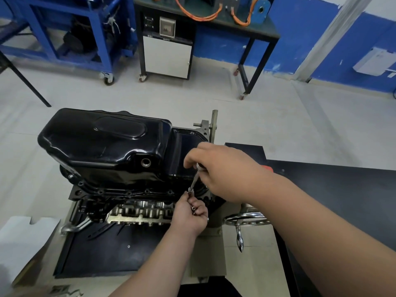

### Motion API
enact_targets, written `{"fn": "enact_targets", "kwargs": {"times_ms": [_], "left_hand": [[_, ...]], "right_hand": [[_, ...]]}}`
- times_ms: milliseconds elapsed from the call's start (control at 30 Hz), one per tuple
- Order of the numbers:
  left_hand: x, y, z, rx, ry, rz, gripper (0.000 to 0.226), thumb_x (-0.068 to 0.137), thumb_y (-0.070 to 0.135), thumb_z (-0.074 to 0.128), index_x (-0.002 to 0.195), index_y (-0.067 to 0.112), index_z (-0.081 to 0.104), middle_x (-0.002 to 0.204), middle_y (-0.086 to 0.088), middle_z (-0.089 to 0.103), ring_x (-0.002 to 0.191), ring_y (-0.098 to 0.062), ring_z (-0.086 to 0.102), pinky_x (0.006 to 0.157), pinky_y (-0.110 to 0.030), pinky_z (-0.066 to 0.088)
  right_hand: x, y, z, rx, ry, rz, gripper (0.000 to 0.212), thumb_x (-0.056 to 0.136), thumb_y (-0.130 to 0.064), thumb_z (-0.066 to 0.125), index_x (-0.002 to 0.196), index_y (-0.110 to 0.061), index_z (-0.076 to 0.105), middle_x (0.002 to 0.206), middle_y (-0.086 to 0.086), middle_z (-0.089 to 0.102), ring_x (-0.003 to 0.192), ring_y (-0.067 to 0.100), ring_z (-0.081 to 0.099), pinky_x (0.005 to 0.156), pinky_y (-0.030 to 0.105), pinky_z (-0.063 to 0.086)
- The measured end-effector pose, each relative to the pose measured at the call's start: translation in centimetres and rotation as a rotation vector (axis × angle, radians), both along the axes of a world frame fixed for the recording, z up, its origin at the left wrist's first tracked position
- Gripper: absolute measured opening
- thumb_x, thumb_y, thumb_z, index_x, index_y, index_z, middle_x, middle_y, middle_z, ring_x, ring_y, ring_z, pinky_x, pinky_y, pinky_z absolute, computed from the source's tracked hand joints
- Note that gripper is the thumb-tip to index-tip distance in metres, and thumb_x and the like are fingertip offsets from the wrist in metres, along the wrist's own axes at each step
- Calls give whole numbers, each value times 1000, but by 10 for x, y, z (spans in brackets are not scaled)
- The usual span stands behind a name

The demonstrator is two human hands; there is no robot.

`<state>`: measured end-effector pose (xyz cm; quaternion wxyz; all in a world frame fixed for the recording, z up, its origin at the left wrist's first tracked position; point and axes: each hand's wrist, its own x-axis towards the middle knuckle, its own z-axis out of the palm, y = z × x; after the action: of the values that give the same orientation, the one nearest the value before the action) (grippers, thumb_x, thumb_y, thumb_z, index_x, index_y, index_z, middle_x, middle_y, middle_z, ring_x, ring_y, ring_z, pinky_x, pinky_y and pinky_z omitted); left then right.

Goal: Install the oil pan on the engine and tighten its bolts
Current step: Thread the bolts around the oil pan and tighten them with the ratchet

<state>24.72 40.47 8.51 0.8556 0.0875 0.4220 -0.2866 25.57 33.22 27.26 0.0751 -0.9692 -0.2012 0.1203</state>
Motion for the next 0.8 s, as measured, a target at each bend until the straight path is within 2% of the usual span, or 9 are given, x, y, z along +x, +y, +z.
{"fn": "enact_targets", "kwargs": {"times_ms": [133, 233, 333, 400, 467, 533, 633, 700, 800], "left_hand": [[0, 6, -5, -4, -17, -26, 41, 97, 31, 45, 59, 16, 49, 41, 8, 31, 28, -4, 30, 25, -13, 18], [-2, 13, -10, -24, -37, -70, 48, 96, 34, 46, 54, 14, 56, 43, 9, 32, 29, -3, 30, 24, -13, 18], [-1, 17, -11, -72, -66, -91, 54, 96, 33, 45, 49, 10, 60, 42, 9, 32, 30, -3, 31, 23, -15, 19], [1, 17, -11, -74, -67, -91, 51, 97, 32, 45, 51, 11, 58, 43, 9, 32, 30, -3, 31, 24, -14, 18], [2, 17, -10, -67, -54, -100, 50, 96, 34, 46, 52, 12, 54, 43, 9, 32, 29, -3, 30, 24, -14, 18], [2, 16, -8, -65, -49, -108, 51, 96, 34, 46, 50, 12, 53, 43, 9, 32, 29, -3, 30, 24, -14, 18], [1, 16, -6, -51, -46, -111, 45, 96, 34, 47, 57, 12, 54, 43, 9, 33, 29, -3, 31, 24, -13, 18], [1, 17, -5, -41, -54, -110, 42, 96, 33, 46, 61, 12, 55, 43, 9, 34, 29, -3, 32, 24, -14, 18], [2, 18, -7, -37, -54, -123, 47, 96, 31, 46, 54, 11, 54, 42, 9, 33, 29, -3, 31, 24, -14, 18]], "right_hand": [[0, 7, -5, -126, -39, 72, 30, 94, -21, 44, 119, -36, 44, 106, -5, 47, 76, 21, 56, 64, 36, 49], [3, 6, -8, -164, -118, 76, 23, 97, -28, 39, 118, -33, 46, 102, -5, 50, 75, 22, 57, 57, 31, 41], [6, 5, -10, -202, -160, 53, 23, 99, -34, 32, 114, -28, 48, 99, -4, 57, 81, 21, 57, 61, 31, 41], [7, 5, -10, -183, -149, 47, 22, 97, -36, 36, 115, -27, 47, 106, -4, 54, 83, 22, 58, 63, 33, 44], [7, 5, -8, -125, -95, 72, 24, 94, -30, 43, 118, -30, 45, 113, -6, 47, 84, 22, 58, 67, 36, 48], [7, 6, -6, -105, -47, 89, 27, 93, -23, 45, 118, -32, 47, 111, -8, 48, 86, 21, 57, 70, 37, 49], [10, 10, -11, -197, -134, 68, 22, 98, -30, 39, 117, -25, 49, 102, -3, 55, 83, 23, 58, 64, 35, 47], [10, 11, -14, -246, -190, 35, 25, 99, -36, 34, 111, -21, 50, 94, 0, 59, 78, 24, 58, 57, 32, 40], [9, 9, -11, -180, -135, 46, 23, 96, -33, 41, 115, -23, 48, 105, -2, 55, 81, 24, 58, 59, 33, 43]]}}
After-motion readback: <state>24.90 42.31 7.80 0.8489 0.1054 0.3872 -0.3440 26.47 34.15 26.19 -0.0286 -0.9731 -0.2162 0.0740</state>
